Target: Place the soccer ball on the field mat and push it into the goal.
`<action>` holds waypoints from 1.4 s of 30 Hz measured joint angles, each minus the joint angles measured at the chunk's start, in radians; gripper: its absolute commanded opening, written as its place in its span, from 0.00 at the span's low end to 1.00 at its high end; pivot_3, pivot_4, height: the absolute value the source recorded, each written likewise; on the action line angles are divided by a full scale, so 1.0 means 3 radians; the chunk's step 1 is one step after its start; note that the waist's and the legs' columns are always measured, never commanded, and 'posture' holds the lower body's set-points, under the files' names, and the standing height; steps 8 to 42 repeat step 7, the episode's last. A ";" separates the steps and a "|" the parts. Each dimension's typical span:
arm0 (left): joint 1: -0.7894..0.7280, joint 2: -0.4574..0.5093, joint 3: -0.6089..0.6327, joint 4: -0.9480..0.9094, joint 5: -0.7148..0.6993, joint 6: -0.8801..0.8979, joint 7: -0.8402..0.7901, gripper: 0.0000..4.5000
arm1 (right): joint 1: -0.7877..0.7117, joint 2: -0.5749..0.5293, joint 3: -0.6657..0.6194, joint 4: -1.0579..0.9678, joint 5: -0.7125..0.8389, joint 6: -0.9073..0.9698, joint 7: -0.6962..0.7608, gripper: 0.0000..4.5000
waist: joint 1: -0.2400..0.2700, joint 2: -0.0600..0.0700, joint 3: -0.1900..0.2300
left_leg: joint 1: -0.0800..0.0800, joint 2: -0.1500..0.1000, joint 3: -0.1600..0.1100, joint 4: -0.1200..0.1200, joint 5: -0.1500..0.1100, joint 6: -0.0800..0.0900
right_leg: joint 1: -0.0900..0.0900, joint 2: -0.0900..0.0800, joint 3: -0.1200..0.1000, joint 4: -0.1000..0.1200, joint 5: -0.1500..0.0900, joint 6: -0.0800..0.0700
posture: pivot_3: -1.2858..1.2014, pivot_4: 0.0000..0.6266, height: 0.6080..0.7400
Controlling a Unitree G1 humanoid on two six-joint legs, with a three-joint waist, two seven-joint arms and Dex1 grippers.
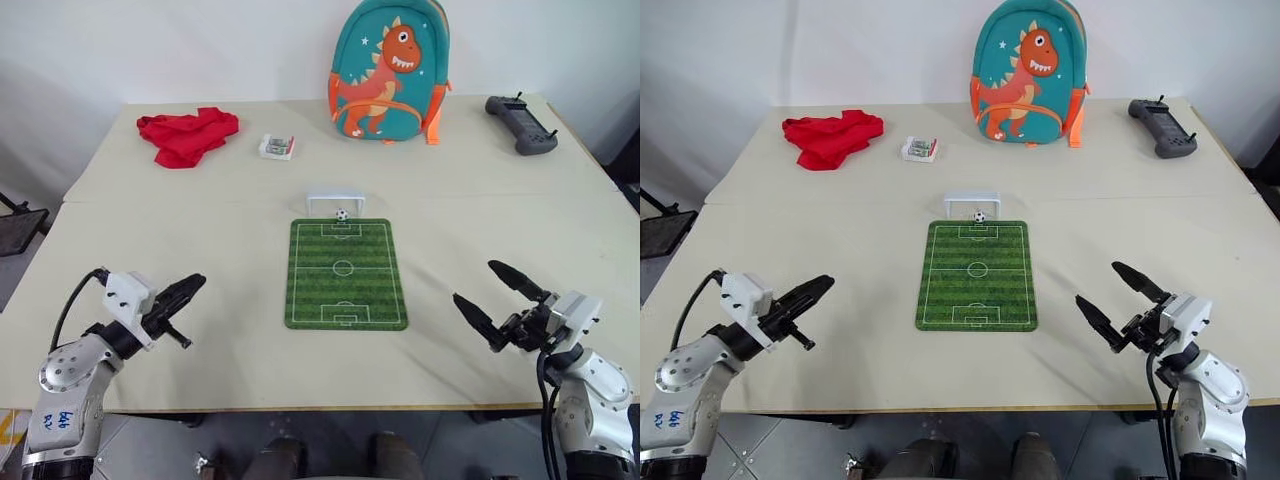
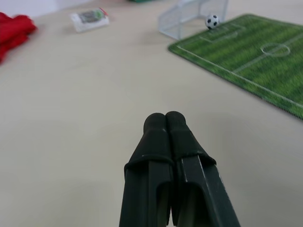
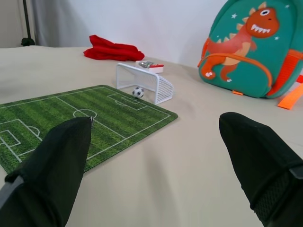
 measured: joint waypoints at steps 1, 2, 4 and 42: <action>0.0015 -0.0011 0.0003 -0.0049 -0.0012 0.0022 0.0018 0.01 | -0.0037 0.0000 0.0025 0.0014 -0.0001 -0.0006 0.0005 1.00 | -0.0001 0.0000 0.0000 | 0.0000 0.0000 0.0000 0.0000 0.0000 0.0000 | 0.0000 0.0000 0.0000 0.0000 0.0000 0.0000 | 0.52 0.24 1.00; 0.0023 -0.0020 0.0004 -0.0078 -0.0022 0.0035 0.0032 0.01 | -0.0067 0.0000 0.0041 0.0025 -0.0001 -0.0012 0.0008 1.00 | -0.0001 0.0001 0.0000 | 0.0001 0.0000 0.0000 0.0000 0.0000 0.0000 | 0.0000 0.0000 0.0000 0.0000 0.0000 0.0000 | 0.52 0.24 1.00; 0.0059 -0.0029 0.0004 -0.0157 -0.0040 0.0071 0.0052 0.01 | -0.0123 0.0000 0.0057 0.0071 -0.0001 -0.0022 0.0010 1.00 | -0.0001 0.0000 0.0000 | 0.0001 0.0001 0.0000 -0.0001 0.0000 0.0000 | 0.0000 0.0001 -0.0001 0.0000 0.0000 0.0000 | 0.52 0.24 1.00; 0.0121 -0.0034 0.0032 -0.0209 -0.0068 0.0123 0.0087 0.01 | -0.0178 0.0000 0.0060 0.0151 -0.0002 -0.0023 0.0013 1.00 | -0.0001 0.0001 0.0000 | 0.0001 0.0001 0.0000 -0.0001 0.0000 0.0000 | 0.0000 0.0001 -0.0001 0.0000 0.0000 -0.0001 | 0.52 0.24 1.00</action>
